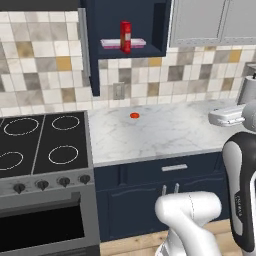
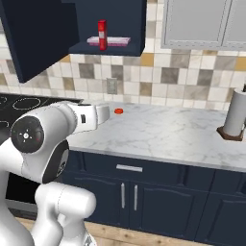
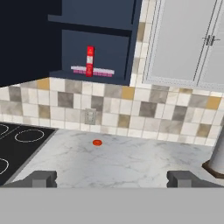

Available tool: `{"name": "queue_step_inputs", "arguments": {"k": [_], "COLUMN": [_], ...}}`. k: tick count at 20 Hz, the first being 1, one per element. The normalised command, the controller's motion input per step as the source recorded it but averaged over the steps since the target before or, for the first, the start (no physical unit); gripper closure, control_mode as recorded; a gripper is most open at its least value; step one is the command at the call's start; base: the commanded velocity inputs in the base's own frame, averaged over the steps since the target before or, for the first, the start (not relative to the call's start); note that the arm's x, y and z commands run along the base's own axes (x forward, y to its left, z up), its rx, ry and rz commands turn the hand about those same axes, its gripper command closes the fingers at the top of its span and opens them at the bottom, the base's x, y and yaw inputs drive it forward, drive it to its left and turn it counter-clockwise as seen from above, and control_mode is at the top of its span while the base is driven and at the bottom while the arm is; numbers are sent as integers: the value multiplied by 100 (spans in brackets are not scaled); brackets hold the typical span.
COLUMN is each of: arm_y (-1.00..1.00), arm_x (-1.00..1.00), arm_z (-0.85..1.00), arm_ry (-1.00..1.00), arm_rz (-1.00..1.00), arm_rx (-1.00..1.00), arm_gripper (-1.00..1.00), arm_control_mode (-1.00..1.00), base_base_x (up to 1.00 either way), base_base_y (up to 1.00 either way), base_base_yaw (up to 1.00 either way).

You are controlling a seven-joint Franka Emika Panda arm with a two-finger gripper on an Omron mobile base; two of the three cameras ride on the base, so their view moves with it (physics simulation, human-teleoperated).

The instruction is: Pick the boxed food and boxed food from the counter and place them in the cabinets closest to them.

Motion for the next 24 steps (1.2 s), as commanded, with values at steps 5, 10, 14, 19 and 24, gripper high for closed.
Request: {"name": "queue_step_inputs", "arguments": {"k": [5,10,14,19,24], "arm_y": [0,0,0,0,0], "arm_x": [0,0,0,0,0], "arm_z": [0,0,0,0,0], "arm_ry": [0,0,0,0,0], "arm_rz": [0,0,0,0,0], "arm_rx": [0,0,0,0,0], "arm_gripper": [-100,-100,-100,-100,-100], "arm_control_mode": [100,100,100,100,100], "base_base_x": [0,-21,-28,-25,-27], "base_base_y": [0,14,30,33,36], "base_base_yaw": [0,0,0,0,0]}}
